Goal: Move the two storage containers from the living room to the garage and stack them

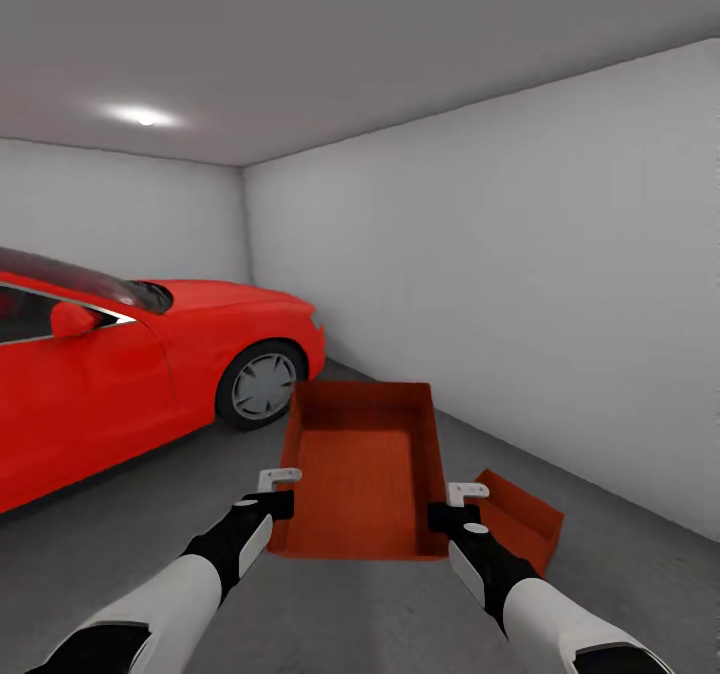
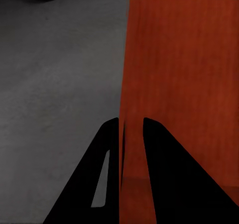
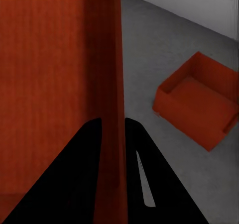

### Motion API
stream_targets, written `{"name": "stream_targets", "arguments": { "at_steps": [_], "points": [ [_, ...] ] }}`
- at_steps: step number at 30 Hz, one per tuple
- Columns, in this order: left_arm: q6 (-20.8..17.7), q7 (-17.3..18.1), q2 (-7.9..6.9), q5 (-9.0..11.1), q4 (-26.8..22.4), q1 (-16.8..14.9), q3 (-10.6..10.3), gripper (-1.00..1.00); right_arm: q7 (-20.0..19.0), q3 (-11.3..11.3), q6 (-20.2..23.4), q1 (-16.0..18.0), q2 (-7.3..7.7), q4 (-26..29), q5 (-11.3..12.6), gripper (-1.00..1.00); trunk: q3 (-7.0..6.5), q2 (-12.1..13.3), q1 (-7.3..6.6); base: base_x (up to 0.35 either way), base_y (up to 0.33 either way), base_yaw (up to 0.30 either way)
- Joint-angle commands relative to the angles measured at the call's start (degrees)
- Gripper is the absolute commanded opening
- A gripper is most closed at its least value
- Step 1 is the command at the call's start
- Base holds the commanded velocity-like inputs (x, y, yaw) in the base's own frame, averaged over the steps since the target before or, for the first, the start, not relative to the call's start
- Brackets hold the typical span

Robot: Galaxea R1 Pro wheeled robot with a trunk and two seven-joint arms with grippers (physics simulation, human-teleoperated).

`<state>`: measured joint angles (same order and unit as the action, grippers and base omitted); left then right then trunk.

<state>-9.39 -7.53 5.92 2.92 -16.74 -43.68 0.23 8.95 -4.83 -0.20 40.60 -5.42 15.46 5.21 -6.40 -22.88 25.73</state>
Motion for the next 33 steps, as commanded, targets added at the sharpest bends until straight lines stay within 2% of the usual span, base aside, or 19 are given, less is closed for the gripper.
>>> {"name": "stream_targets", "arguments": {
  "at_steps": [1,33],
  "points": [
    [1.7,-0.6,-0.47,-1.0,-1.0,0.0,1.4,-1.00,0.5,0.7,-0.1,0.0,0.32,-0.2,0.7,-1.00,0.03,0.0,0.05,0.307,0.193,-0.286],
    [1.7,-0.6,-0.47,-1.0,-1.1,0.0,1.4,-1.00,0.5,0.7,0.0,0.0,0.32,-0.2,0.7,-1.00,0.03,0.0,0.05,0.306,0.193,-0.287]
  ]
}}
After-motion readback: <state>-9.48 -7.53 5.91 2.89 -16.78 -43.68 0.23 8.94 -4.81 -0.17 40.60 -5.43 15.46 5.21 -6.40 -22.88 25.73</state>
